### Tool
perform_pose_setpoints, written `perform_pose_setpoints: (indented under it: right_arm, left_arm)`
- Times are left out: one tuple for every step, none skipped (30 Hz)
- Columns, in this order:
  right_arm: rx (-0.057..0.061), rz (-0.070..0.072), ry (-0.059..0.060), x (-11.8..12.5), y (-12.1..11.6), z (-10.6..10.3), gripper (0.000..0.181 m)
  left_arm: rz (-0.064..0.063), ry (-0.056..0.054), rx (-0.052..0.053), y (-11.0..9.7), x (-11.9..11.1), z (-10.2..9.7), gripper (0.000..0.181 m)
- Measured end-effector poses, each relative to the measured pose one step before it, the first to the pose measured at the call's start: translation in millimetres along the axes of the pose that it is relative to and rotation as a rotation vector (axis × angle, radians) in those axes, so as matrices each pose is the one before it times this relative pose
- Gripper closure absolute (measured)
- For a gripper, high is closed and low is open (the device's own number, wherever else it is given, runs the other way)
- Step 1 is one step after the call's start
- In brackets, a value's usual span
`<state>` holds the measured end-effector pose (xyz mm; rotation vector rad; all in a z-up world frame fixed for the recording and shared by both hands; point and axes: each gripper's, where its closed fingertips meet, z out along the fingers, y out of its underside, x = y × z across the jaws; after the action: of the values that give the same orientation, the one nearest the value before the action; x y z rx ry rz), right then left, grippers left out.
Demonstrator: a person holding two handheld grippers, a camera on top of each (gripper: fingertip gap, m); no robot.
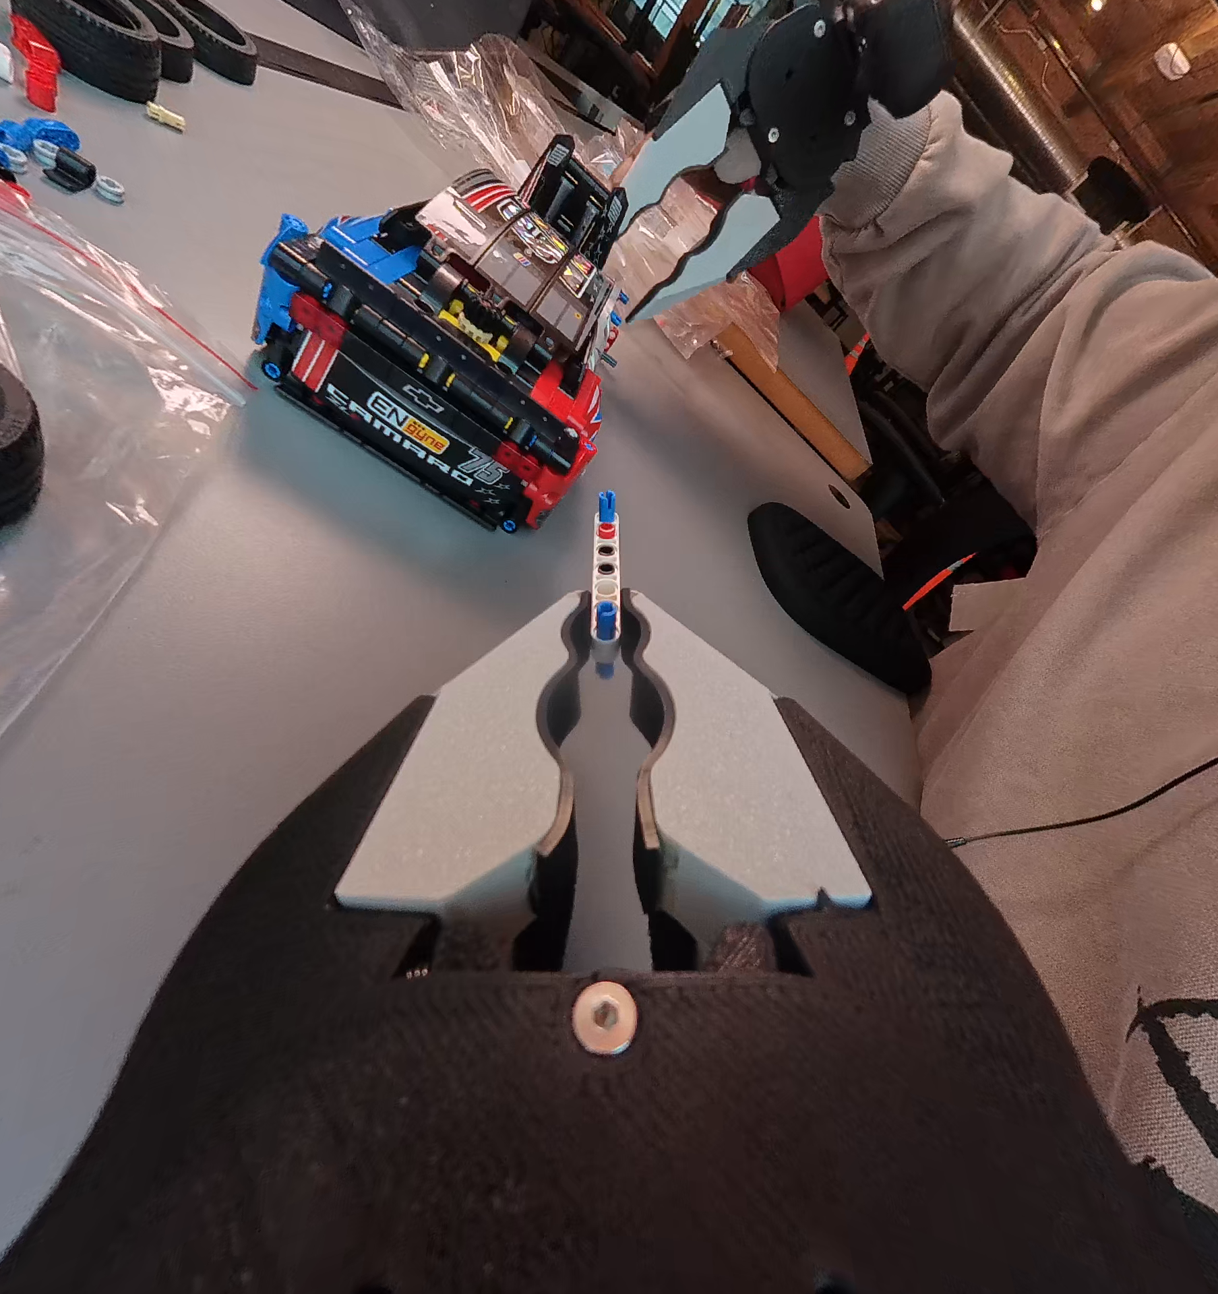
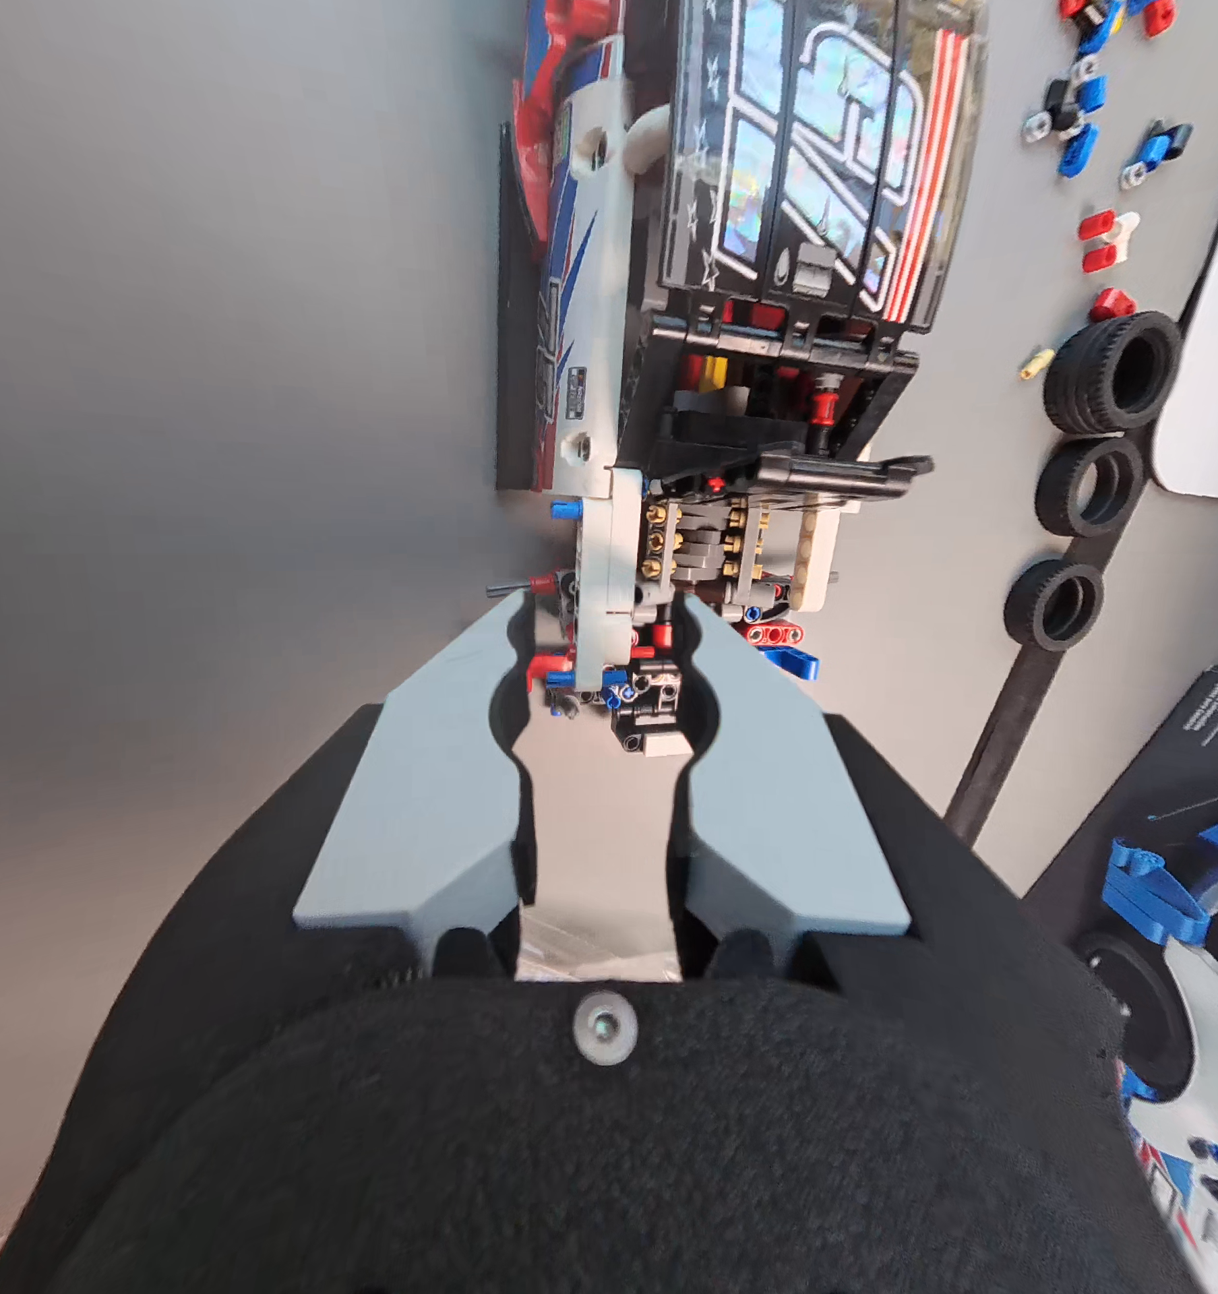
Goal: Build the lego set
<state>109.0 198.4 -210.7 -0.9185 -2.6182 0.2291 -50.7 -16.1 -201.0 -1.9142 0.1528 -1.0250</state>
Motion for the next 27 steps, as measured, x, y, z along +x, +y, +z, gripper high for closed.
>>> perform_pose_setpoints:
  right_arm:
    - [0.0187,0.0182,0.0163,1.84,-1.96,-3.97,0.141]
    - [0.0162,0.0149,0.0175,1.75,-0.79,-3.3,0.14]
    - [0.0109,0.0123,0.0169,1.02,0.48,-2.31,0.139]
    - [0.0049,0.0111,0.0158,0.43,1.36,-1.08,0.139]
    - [0.0075,0.0131,0.0213,0.92,0.95,-0.08,0.138]
    - [0.0187,0.0194,0.0247,1.52,-0.68,0.29,0.138]
    - [0.0295,0.0272,0.0236,1.95,-2.4,0.07,0.137]
    - [0.0411,0.0366,0.0176,1.67,-4.3,-0.56,0.135]
    - [0.0571,0.0512,0.012,2.22,-6.62,-1.3,0.131]
    - [0.0665,0.0603,0.0051,2.21,-7.77,-1.39,0.127]
    - [0.0602,0.0557,0.0031,2.56,-6.77,-0.23,0.124]
    - [0.0464,0.0395,0.0091,3.3,-5.05,1.9,0.12]
    - [0.0354,0.0271,0.0074,2.8,-4.09,4.04,0.116]
    - [0.0241,0.0254,-0.0092,0.4,-3.35,5.91,0.11]
    - [0.0048,0.0264,-0.0209,-0.62,-1.41,7.21,0.103]
    - [-0.0081,0.0213,-0.0225,0.1,-0.28,7.68,0.098]
    - [0.0,0.0123,-0.0213,0.35,-2.01,7.11,0.095]
    - [-0.0043,0.0038,-0.0274,-0.9,-1.46,6.63,0.094]
    - [-0.0319,-0.0022,-0.027,-0.99,2.09,6.94,0.092]
    - [-0.051,-0.0101,-0.0214,-0.37,4.76,6.61,0.094]
    - [-0.0313,-0.01,-0.0276,-2.37,1.75,5.63,0.094]
    - [-0.0049,-0.0063,-0.0162,-1.19,-2.74,2.2,0.095]
    - [-0.0095,-0.0036,-0.0103,-1.61,-2.62,1.26,0.097]
    - [-0.015,-0.0081,-0.0064,-2.78,-2.25,1.76,0.098]
    - [-0.0127,-0.0135,-0.0065,-4.18,-2.81,2.13,0.098]
    - [-0.0097,-0.0109,-0.012,-5.66,-3.53,2.29,0.098]
    - [-0.0061,-0.0189,-0.0144,-7.33,-4.43,2.9,0.098]
  left_arm:
    - [0.0018,-0.0003,-0.0004,0.07,0.09,-0.27,0.176]
    - [0.0011,0.0005,-0.0002,0.03,0.17,-0.03,0.176]
    - [0.0007,0.0007,-0.0006,0.04,0.17,0.0,0.176]
    - [0.001,0.0008,-0.0017,0.27,0.18,0.16,0.176]
    - [0.0019,0.0007,-0.0015,0.17,0.33,0.13,0.176]
    - [0.002,0.0005,-0.0006,0.1,0.27,-0.08,0.176]
    - [0.0014,0.0003,0.0009,-0.08,0.27,-0.11,0.176]
    - [-0.0001,0.0001,0.0026,-0.44,0.09,-0.27,0.176]
    - [-0.003,-0.0008,0.0043,-0.57,-0.15,-0.47,0.176]
    - [-0.0063,-0.002,0.0064,-0.9,-0.52,-0.49,0.176]
    - [-0.01,0.001,0.0079,-1.13,-0.26,-0.56,0.176]
    - [-0.0126,0.0057,0.009,-1.3,0.29,-0.38,0.176]
    - [-0.0135,0.0081,0.0107,-1.63,0.56,-0.42,0.176]
    - [-0.0123,0.0071,0.0103,-1.63,0.46,-0.54,0.176]
    - [-0.0079,0.0034,0.0082,-1.31,0.07,-0.51,0.176]
    - [-0.0029,-0.001,0.0051,-0.76,-0.43,-0.75,0.176]
    - [0.0004,-0.004,0.0032,-0.48,-0.56,-0.78,0.176]
    - [0.0021,-0.0041,0.0029,-0.4,-0.36,-0.84,0.176]
    - [0.003,-0.0035,0.002,-0.28,-0.15,-0.78,0.176]
    - [0.0036,-0.0032,0.0024,-0.35,0.14,-0.86,0.176]
    - [0.0045,-0.0019,0.0025,-0.53,0.38,-0.75,0.176]
    - [0.0053,-0.0015,0.002,-0.57,0.56,-0.88,0.176]
    - [0.006,-0.0023,0.0025,-0.62,0.48,-0.64,0.176]
    - [0.0056,-0.0013,0.0021,-0.66,0.7,-0.69,0.176]
    - [0.0043,0.0004,0.0033,-0.83,1.02,-0.61,0.176]
    - [0.0028,0.0023,0.0059,-1.32,1.22,-0.49,0.176]
    - [0.0009,0.0053,0.0069,-1.72,1.79,-0.44,0.176]
